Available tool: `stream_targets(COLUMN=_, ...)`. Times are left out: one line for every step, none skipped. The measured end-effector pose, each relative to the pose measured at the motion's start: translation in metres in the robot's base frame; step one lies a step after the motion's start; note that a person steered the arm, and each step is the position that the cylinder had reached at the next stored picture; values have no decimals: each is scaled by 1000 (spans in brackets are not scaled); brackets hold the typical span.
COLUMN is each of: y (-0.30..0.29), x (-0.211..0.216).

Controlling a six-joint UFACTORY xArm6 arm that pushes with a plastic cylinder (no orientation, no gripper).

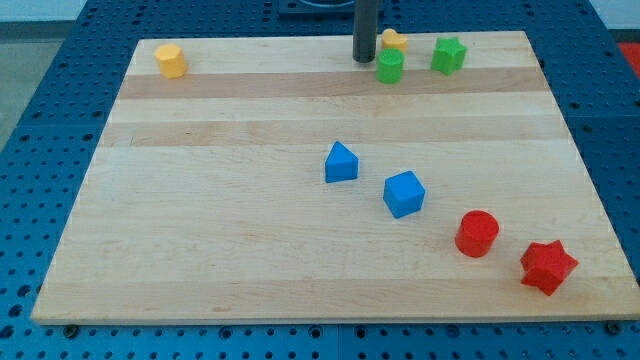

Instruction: Place the green circle bottom right to the yellow heart

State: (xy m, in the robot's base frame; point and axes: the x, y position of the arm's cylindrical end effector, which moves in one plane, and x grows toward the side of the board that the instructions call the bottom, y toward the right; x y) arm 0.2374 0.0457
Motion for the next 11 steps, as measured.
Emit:
stream_targets(y=0, x=-2)
stream_targets(y=1, x=16)
stream_targets(y=16, x=40)
stream_targets(y=31, x=42)
stream_targets(y=34, x=42)
stream_targets(y=50, x=42)
stream_targets(y=64, x=42)
stream_targets(y=70, x=42)
stream_targets(y=64, x=42)
stream_targets(y=-4, x=42)
stream_targets(y=-84, x=42)
